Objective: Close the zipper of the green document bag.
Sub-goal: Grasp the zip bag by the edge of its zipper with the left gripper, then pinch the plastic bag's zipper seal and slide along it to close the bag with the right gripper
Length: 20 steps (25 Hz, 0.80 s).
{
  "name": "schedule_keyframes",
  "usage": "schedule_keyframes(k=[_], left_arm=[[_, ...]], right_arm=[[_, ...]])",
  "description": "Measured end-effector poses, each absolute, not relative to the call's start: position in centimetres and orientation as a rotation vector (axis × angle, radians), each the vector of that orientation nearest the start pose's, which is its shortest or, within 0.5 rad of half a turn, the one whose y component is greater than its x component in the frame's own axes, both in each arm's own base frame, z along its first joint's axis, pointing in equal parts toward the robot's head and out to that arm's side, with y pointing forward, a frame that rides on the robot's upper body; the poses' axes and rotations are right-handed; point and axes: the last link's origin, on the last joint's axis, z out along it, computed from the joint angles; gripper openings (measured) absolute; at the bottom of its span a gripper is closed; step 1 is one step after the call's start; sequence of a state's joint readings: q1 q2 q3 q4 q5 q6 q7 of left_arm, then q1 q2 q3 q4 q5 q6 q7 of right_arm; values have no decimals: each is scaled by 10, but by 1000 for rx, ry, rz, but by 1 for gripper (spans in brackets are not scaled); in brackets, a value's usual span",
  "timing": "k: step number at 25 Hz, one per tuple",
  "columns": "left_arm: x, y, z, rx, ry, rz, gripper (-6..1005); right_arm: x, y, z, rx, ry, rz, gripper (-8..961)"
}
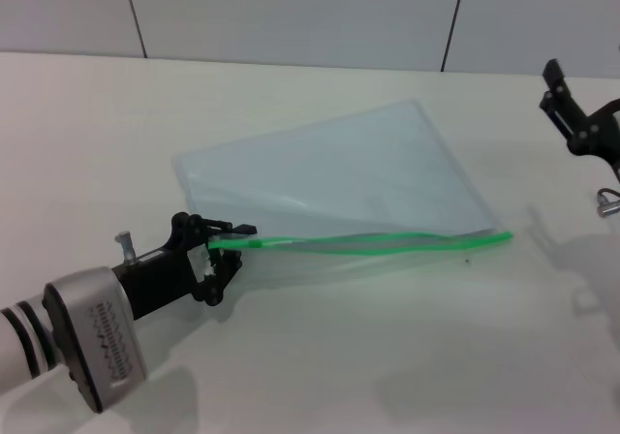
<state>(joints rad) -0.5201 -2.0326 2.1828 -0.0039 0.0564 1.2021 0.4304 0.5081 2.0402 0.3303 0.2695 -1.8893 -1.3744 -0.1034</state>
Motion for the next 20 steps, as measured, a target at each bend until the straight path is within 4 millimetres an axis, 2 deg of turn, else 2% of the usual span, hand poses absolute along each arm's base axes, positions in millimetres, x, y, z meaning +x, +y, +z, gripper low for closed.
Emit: schedule_keyframes(k=[5,10,15,20], left_arm=[[-311,308,-63,-2248,558,-226,55],[-304,312,-64,-2246,543,-266,55],[-298,316,-65,-2247,563,-287,55],[-294,315,-66,-2252,569,-314,55]], right_arm=[[253,327,-38,-1830,34,825,861],[228,319,-63,-2094,-257,849,861],[212,316,-86,-2288,-451,824,860],[204,316,-104,-2393,-593,752,860]])
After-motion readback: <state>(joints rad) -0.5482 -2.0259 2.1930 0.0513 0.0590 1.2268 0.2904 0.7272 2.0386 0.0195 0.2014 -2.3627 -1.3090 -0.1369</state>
